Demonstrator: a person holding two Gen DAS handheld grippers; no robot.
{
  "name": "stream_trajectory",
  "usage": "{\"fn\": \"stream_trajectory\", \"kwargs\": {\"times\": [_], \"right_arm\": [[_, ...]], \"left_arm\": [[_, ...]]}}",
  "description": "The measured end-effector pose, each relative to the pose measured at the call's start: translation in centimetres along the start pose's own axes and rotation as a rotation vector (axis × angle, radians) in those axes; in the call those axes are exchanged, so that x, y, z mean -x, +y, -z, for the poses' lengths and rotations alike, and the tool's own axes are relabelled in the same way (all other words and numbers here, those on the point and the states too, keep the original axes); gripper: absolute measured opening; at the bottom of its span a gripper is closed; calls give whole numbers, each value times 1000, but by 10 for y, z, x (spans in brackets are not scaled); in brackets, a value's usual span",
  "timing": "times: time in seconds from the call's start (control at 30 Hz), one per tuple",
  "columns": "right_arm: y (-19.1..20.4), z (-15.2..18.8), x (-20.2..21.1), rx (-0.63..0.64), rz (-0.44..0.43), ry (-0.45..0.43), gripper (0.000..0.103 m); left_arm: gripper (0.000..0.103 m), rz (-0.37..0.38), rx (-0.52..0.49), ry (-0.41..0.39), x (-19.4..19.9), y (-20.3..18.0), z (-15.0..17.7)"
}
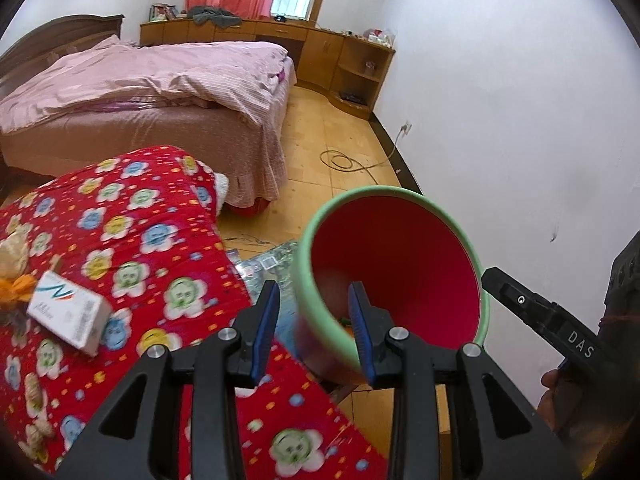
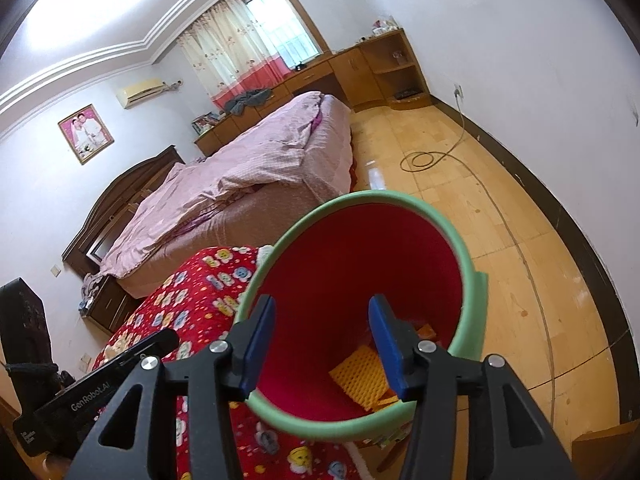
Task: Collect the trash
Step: 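Open both grippers to drop the foam sheet and snack box into the bucket, then move both open grippers back to the remaining items on the bedspread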
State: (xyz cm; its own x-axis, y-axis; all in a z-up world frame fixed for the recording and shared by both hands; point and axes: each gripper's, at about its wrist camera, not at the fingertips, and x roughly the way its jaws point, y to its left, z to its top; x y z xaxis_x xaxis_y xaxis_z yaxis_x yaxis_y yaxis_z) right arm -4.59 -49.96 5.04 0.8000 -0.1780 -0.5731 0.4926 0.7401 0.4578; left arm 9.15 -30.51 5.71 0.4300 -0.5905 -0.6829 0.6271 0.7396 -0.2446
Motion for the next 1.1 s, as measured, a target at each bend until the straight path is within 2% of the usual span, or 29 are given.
{"fn": "stream_trajectory", "kwargs": {"times": [0.47,0.63,0.8,1.1], "right_arm": [[80,30,22,99,-72,11,54],[112,40,25,135,-115,32,55],[143,53,26,180,-155,61,57],[186,71,28,235,-213,128,57]], "left_arm": [[35,-105,96,-72,81,64,25],[35,-169,142,-110,113,90,37],[35,-203,189,-141,142,116,48],[35,-276,242,-149,184,156,63]]}}
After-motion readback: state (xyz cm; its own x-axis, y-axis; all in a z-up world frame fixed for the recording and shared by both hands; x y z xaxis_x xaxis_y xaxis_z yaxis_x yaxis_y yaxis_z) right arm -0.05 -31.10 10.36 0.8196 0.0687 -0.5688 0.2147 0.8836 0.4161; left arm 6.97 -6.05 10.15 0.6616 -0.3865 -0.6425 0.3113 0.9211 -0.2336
